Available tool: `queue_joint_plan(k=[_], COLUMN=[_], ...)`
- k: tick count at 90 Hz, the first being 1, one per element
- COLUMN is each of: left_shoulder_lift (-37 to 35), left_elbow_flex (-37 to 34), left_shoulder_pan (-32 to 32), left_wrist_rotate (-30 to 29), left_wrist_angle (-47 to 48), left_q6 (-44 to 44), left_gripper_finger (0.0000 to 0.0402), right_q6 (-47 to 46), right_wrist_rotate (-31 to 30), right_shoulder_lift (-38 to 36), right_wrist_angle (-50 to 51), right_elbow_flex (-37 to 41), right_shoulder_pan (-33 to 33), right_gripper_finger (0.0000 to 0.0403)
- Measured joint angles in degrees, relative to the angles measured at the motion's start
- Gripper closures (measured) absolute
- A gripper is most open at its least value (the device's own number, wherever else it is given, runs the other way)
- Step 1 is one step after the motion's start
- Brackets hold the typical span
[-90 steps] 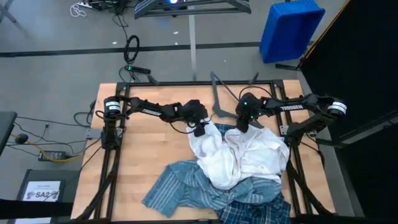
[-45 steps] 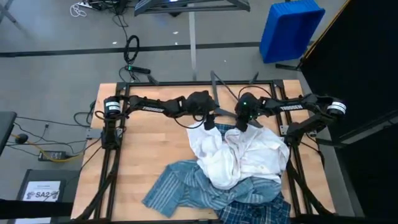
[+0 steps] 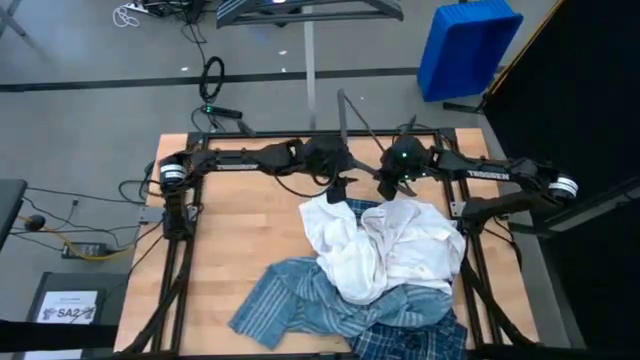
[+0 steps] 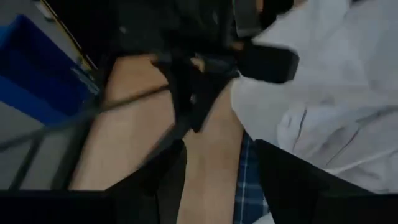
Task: Hang clothes
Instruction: Hang the black hanger on the hanging rack
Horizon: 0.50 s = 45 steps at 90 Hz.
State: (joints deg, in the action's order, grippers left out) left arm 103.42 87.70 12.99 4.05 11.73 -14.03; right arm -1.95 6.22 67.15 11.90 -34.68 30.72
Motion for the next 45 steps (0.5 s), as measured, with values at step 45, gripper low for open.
queue_joint_plan(k=[45], left_shoulder_lift=[-24.1], left_elbow_flex=[-2.3], left_shoulder_pan=[-0.5], left_wrist_rotate=[-8.6], left_wrist_angle=[6.9], left_q6=[-8.5], left_gripper_finger=[0.0311], right_q6=[-8.8], right_wrist_rotate=[16.5], right_shoulder_lift=[-11.9], right_wrist_angle=[-10.7], right_elbow_flex=[0.0], right_shoulder_pan=[0.0], right_gripper_finger=[0.0366])
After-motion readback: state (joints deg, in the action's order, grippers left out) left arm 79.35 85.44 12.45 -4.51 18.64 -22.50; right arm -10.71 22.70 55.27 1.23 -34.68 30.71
